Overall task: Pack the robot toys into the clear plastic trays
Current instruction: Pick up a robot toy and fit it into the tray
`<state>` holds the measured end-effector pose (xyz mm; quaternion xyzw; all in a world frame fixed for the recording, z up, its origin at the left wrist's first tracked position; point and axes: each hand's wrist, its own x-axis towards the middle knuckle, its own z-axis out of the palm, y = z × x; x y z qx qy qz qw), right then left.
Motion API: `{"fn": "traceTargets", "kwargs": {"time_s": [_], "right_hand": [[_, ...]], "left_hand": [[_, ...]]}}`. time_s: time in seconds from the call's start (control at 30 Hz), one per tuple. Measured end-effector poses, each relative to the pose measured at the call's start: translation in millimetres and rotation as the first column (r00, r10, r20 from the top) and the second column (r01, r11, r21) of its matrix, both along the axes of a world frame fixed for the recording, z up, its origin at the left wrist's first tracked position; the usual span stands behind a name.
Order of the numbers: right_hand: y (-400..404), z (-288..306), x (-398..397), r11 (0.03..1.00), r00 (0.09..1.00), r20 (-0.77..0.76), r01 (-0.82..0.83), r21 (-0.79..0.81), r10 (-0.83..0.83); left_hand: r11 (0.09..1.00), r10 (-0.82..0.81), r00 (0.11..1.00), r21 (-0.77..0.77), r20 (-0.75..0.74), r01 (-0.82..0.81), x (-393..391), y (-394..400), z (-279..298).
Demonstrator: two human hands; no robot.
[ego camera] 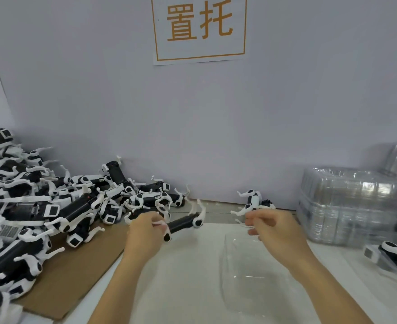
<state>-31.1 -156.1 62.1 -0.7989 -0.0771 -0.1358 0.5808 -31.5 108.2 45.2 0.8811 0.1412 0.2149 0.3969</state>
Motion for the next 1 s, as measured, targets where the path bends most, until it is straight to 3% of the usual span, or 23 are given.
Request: {"fn": "traceTargets", "kwargs": {"time_s": [0.1, 0.2, 0.3, 0.37, 0.4, 0.53, 0.7, 0.77, 0.83, 0.93, 1.0], "right_hand": [[3, 6, -2, 0.995, 0.995, -0.059, -0.089, -0.048, 0.086], [1, 14, -5, 0.988, 0.986, -0.073, -0.152, -0.006, 0.151], [-3, 23, -11, 0.954, 0.959, -0.029, -0.277, 0.119, 0.282], [-9, 26, -11, 0.966, 0.977, 0.048, -0.211, 0.148, 0.206], [-12, 27, -11, 0.974, 0.985, 0.078, -0.167, 0.15, 0.157], [-26, 27, -11, 0.977, 0.981, 0.161, -0.134, 0.164, 0.108], [-31, 23, -8, 0.971, 0.918, 0.326, -0.239, -0.005, 0.227], [-27, 20, -7, 0.968, 0.898, 0.363, -0.245, -0.059, 0.25], [-23, 19, -7, 0.958, 0.883, 0.374, -0.271, -0.091, 0.285], [-22, 23, -8, 0.972, 0.921, 0.324, -0.233, 0.018, 0.215], [-25, 30, -11, 0.974, 0.954, 0.227, -0.216, 0.067, 0.196]], "left_hand": [[0.955, -0.167, 0.973, -0.219, 0.16, 0.2, -6, -21, 26], [0.821, -0.319, 0.901, -0.389, 0.295, 0.418, -14, -53, 46], [0.555, -0.433, 0.812, -0.594, 0.392, 0.582, -25, -94, 51], [0.365, -0.48, 0.763, -0.692, 0.433, 0.623, -31, -114, 51], [0.326, -0.497, 0.752, -0.71, 0.433, 0.624, -32, -120, 49], [0.342, -0.517, 0.778, -0.748, 0.357, 0.57, -31, -129, 42], [0.092, -0.643, 0.699, -0.875, 0.313, 0.476, -32, -125, 45], [0.096, -0.711, 0.625, -0.836, 0.322, 0.541, -33, -122, 43], [0.079, -0.696, 0.608, -0.801, 0.382, 0.593, -30, -119, 39], [0.069, -0.603, 0.677, -0.817, 0.423, 0.572, -29, -113, 40], [0.168, -0.536, 0.718, -0.778, 0.443, 0.605, -27, -114, 39]]}}
